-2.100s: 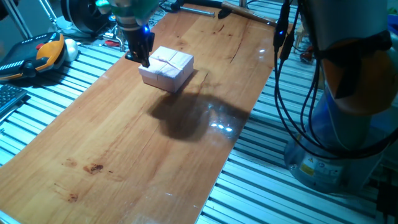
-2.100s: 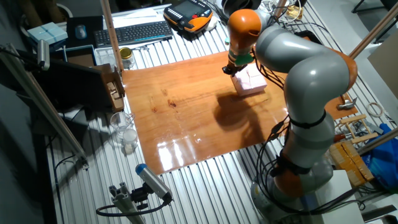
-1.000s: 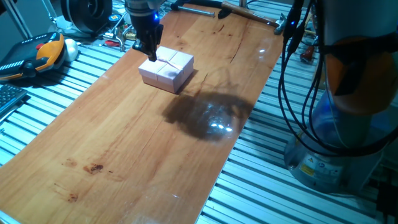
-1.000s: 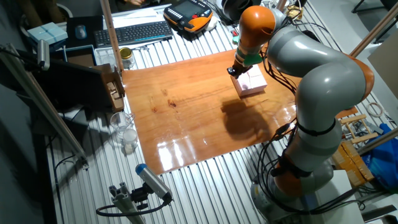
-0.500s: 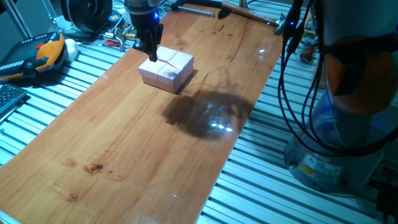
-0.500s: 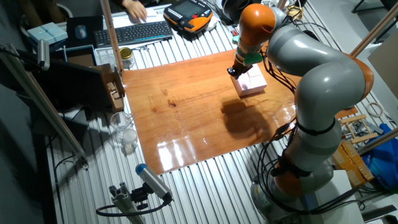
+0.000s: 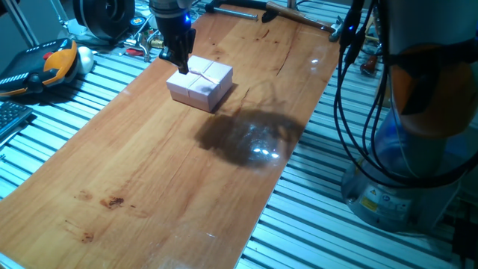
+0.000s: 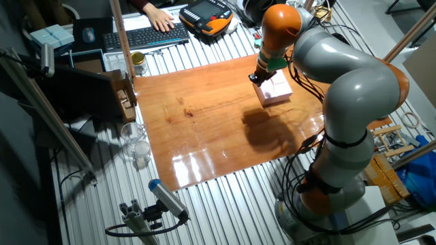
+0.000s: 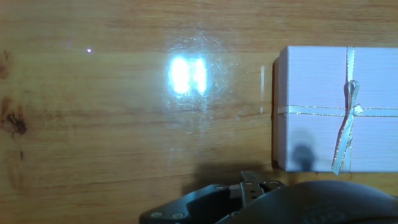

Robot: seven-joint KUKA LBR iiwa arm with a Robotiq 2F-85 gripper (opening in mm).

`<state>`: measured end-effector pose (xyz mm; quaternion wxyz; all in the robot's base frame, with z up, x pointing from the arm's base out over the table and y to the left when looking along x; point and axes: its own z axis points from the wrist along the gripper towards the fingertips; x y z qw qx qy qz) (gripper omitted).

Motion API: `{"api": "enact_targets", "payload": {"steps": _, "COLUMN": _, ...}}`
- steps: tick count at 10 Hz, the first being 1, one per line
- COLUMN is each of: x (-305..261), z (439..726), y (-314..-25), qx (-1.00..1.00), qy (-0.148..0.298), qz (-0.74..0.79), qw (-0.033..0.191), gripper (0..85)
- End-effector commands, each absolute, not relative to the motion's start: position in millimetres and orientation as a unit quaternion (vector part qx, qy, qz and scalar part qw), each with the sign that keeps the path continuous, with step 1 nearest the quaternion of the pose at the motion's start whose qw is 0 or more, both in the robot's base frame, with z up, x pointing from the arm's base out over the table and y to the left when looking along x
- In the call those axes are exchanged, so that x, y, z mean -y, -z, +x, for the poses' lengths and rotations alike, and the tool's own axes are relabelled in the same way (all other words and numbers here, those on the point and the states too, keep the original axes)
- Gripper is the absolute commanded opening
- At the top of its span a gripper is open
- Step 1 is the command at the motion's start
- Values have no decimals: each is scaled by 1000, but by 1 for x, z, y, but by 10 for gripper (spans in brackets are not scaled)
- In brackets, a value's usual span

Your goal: Slide the outer casing onto the gift box

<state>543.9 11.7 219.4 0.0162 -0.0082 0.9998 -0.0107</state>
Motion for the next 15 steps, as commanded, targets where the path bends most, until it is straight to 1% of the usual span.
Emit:
{"api": "enact_targets", "payload": {"steps": 1, "x": -12, "z": 544, "y": -219, "qx": -1000, "qy": 11, "qz": -8, "qw": 16, "gripper": 0}}
{"api": "enact_targets", "payload": {"steps": 5, "x": -12, "z": 544, "y": -219, "qx": -1000, "qy": 19, "qz": -12, "qw": 22, "gripper": 0}}
{"api": "enact_targets", "payload": {"steps": 15, "x": -11, "z": 545, "y": -218, "qx": -999, "qy": 25, "qz": -13, "qw": 24, "gripper": 0}}
